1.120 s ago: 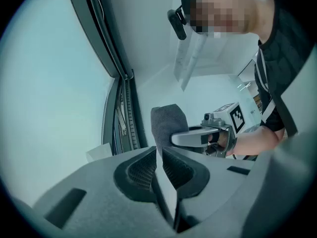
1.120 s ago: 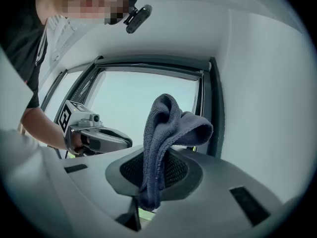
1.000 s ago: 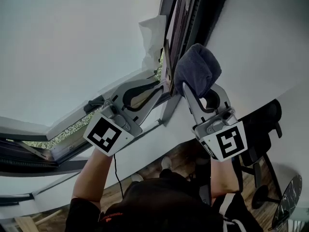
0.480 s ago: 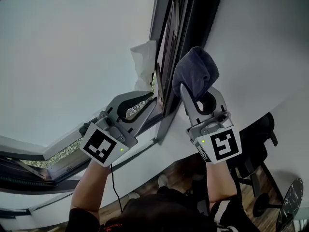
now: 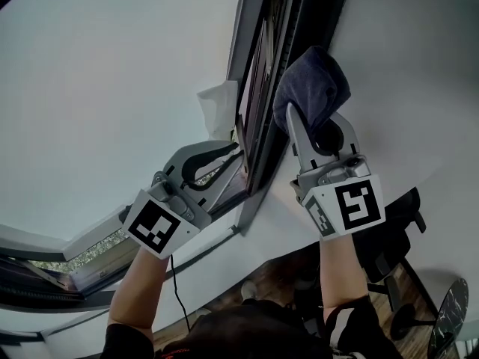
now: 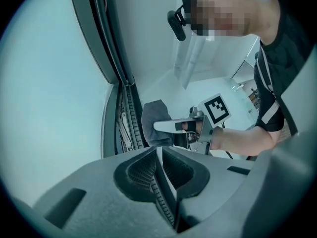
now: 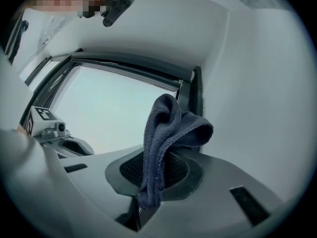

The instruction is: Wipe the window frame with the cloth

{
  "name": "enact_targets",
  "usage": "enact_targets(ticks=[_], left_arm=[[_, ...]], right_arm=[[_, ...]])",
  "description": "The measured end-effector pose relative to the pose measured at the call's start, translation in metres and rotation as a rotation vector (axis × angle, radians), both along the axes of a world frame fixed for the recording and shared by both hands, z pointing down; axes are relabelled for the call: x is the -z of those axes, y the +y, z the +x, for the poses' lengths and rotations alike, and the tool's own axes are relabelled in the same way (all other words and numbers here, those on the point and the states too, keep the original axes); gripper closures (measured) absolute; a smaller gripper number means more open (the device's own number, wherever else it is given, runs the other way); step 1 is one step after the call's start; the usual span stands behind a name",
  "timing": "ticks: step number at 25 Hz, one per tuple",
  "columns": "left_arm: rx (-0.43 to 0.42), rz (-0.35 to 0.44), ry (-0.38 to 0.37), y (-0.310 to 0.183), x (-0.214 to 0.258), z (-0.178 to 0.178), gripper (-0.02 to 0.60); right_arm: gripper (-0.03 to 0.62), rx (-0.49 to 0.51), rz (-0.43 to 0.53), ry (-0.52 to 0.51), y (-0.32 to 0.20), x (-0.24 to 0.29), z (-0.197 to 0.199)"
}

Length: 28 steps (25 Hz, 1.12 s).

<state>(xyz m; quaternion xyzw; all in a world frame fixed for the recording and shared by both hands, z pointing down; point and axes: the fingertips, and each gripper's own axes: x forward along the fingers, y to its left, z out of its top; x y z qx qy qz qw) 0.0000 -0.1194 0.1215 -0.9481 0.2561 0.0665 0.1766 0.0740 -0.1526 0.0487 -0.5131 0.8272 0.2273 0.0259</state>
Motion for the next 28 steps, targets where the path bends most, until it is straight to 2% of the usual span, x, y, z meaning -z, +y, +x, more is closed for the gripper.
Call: enact_targets(ticks=[11,28], left_arm=[[-0.003,-0.008,0.015,-0.006,-0.004,-0.004,0.529],[0.007,-0.075,-0.024,-0.008,-0.026,-0.005,0.531]], right_arm=[[0.543,-0.035,0.002,-0.043,-0.017,0.03,0.003],[0.543,-0.02,-0.109,-0.163,-0.036,-0.005,0.017]])
